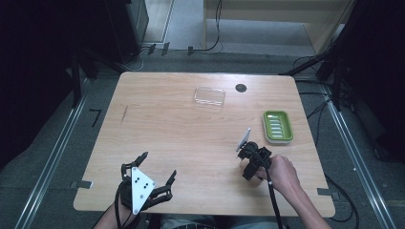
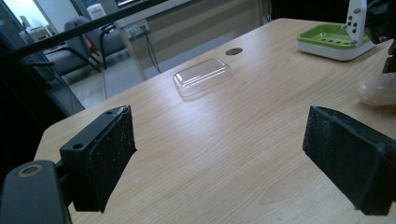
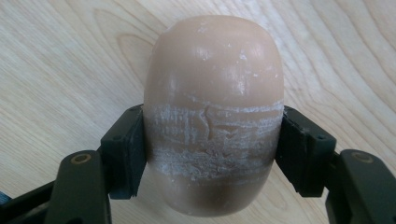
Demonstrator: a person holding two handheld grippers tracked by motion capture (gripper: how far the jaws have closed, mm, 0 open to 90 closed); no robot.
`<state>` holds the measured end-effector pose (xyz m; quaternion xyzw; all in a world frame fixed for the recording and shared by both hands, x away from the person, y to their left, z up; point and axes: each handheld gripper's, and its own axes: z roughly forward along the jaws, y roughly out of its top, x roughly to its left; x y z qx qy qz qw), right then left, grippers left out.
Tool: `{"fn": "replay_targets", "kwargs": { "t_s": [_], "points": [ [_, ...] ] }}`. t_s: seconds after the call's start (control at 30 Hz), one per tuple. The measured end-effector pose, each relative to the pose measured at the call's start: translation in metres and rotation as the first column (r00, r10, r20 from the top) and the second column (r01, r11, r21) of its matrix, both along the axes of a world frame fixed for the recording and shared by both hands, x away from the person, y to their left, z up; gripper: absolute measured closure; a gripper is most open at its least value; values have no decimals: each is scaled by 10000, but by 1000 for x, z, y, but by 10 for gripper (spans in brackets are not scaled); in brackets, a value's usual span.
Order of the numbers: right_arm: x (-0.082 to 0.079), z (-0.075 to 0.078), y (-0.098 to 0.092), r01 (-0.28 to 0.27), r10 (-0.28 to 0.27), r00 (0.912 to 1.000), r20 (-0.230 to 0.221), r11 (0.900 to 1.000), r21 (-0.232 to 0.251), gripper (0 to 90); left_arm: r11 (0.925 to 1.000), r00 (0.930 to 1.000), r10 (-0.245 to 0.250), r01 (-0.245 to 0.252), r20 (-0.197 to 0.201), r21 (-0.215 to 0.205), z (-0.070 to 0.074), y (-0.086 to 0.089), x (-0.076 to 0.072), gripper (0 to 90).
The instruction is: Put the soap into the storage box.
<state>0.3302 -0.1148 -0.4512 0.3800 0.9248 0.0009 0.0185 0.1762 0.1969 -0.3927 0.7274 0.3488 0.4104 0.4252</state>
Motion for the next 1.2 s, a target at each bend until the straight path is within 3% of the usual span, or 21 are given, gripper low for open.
{"fn": "replay_targets", "kwargs": {
  "t_s": [0.8,1.2],
  "points": [
    [8,9,-34,766,-766,9970,136,9971,8,332,10000,10000,-15,15,9,-7,0,0,0,99],
    [14,13,-53,1330,-1332,9909,210,9911,78,332,10000,10000,-17,17,8,-6,0,0,0,99]
  ]
}}
